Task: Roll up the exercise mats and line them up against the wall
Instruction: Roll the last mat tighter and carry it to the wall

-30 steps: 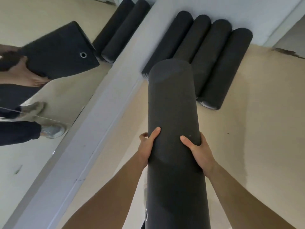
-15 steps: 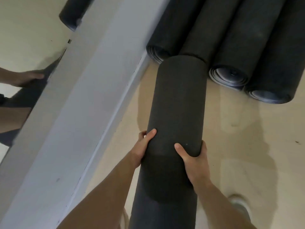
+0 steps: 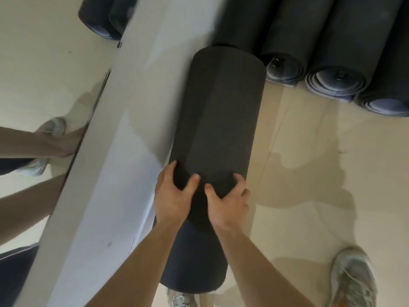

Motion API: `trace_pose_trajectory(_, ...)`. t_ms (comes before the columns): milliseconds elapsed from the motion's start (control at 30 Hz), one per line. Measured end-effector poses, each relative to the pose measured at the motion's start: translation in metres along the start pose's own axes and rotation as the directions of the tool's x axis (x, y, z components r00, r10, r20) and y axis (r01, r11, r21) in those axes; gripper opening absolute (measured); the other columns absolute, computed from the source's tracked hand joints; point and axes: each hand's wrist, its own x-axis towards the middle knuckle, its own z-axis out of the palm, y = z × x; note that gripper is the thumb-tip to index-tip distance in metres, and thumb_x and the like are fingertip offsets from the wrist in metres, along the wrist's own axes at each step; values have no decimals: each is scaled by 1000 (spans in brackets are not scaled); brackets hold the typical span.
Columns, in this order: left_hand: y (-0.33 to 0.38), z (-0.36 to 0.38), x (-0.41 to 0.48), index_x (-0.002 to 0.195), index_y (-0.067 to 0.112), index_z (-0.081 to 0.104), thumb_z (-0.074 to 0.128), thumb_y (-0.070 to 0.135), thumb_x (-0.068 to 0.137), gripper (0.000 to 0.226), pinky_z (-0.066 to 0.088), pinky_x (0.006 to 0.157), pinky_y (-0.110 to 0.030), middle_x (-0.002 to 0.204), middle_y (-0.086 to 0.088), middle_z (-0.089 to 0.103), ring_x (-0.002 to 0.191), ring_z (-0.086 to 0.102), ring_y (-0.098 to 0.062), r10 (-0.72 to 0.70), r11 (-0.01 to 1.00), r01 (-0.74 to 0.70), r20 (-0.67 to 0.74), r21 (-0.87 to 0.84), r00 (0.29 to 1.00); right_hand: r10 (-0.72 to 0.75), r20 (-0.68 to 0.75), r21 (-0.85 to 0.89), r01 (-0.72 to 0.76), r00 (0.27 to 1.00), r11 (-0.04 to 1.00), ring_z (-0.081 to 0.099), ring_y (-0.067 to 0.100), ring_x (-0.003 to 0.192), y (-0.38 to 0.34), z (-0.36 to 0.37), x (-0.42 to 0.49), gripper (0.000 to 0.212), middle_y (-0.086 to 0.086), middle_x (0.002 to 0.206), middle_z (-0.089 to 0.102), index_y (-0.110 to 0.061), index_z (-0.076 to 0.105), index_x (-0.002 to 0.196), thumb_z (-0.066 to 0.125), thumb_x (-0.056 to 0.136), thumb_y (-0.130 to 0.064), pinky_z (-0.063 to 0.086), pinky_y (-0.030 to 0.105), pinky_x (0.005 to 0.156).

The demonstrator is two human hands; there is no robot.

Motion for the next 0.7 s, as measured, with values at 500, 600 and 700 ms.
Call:
trace_pose_trajectory(500,-27,13,17,148,31,41,73,85,55,112,49,103,-41,140,7,58,130,58,-27,-222,975,218,170,44,960,-6,391,567,-236,920,789,70,17,113,71,-12,64,114,-1,131,70,-21,48,145,98,46,-49,59,39,97)
trace_pose_trajectory(600,-24,4,16,136,38,60,64,82,73,77,41,94,-30,113,18,62,117,61,-18,-214,974,224,179,-41,960,-35,413,610,-248,910,752,72,16,110,72,-9,50,111,-3,124,74,-20,53,142,97,45,-48,60,34,92)
trace_pose_trajectory(700,-21,-2,9,119,50,68,59,89,62,70,44,102,-32,108,26,69,113,64,-13,-208,954,255,268,-156,941,-53,446,647,-280,894,710,72,18,111,75,-11,29,105,-3,123,74,-22,56,140,97,47,-49,60,36,92)
